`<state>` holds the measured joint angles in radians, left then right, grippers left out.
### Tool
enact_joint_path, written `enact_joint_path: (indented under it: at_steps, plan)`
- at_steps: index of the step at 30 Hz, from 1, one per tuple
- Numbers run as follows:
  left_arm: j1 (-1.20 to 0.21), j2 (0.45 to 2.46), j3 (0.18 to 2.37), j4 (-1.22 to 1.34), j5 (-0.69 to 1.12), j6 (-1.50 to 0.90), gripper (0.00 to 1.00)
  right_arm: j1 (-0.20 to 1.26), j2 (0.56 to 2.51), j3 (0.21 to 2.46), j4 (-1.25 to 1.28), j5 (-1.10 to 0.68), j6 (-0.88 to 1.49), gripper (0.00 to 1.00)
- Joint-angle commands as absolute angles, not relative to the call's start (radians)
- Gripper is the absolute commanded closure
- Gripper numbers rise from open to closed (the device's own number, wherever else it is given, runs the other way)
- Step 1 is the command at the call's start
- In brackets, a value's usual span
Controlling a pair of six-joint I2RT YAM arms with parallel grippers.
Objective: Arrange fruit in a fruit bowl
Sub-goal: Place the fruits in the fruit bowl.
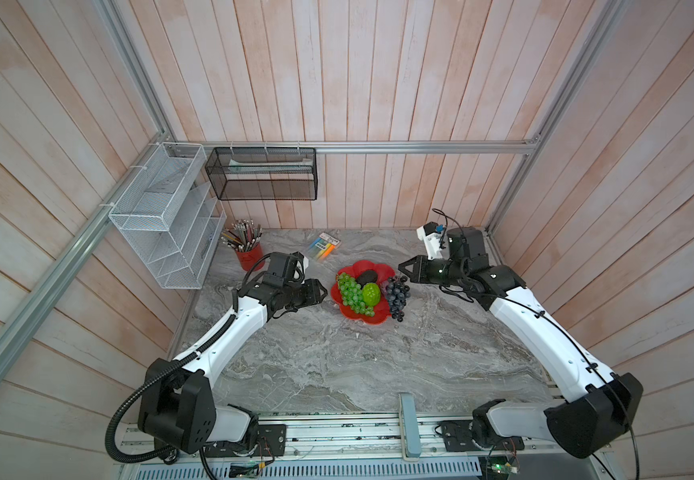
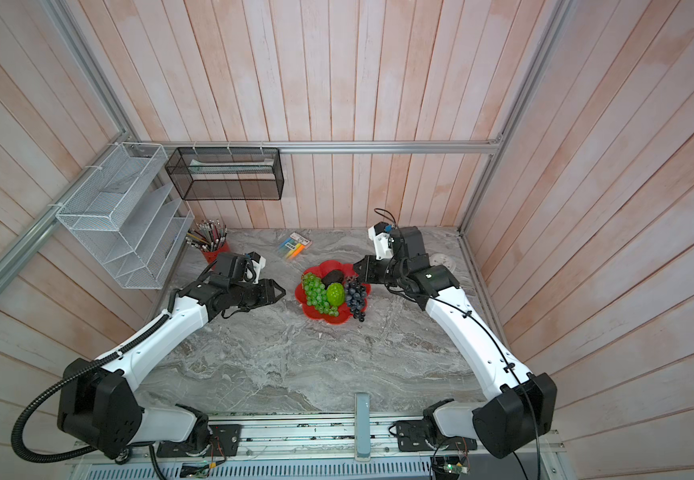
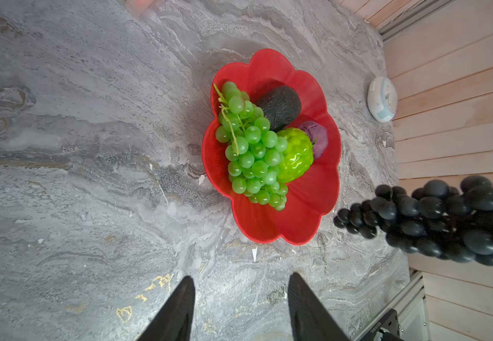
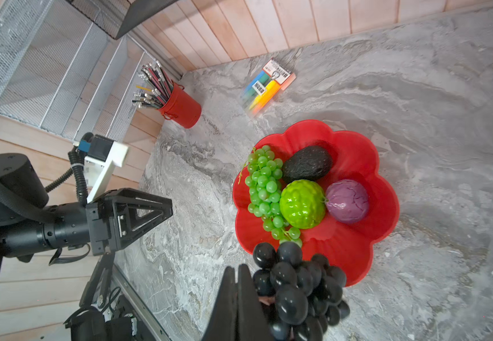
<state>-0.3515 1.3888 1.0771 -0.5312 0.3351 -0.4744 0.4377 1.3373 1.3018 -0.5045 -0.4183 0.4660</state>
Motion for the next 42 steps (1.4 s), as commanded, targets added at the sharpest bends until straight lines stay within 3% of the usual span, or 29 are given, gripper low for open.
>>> enact_joint_path:
  at_steps: [1, 26, 42]
  plan:
    - [-0.345, 1.362, 1.077, -0.536, 0.321, -0.457, 0.47, 0.468, 1.359, 1.347, -0.473, -0.458, 0.495, 1.0]
    - [-0.344, 1.325, 1.017, -0.489, 0.306, -0.475, 0.47, 0.606, 1.532, 1.37, -0.278, -0.546, 0.577, 1.0]
    - [-0.344, 1.343, 1.013, -0.472, 0.316, -0.493, 0.47, 0.481, 1.513, 1.206, -0.261, -0.641, 0.482, 1.0]
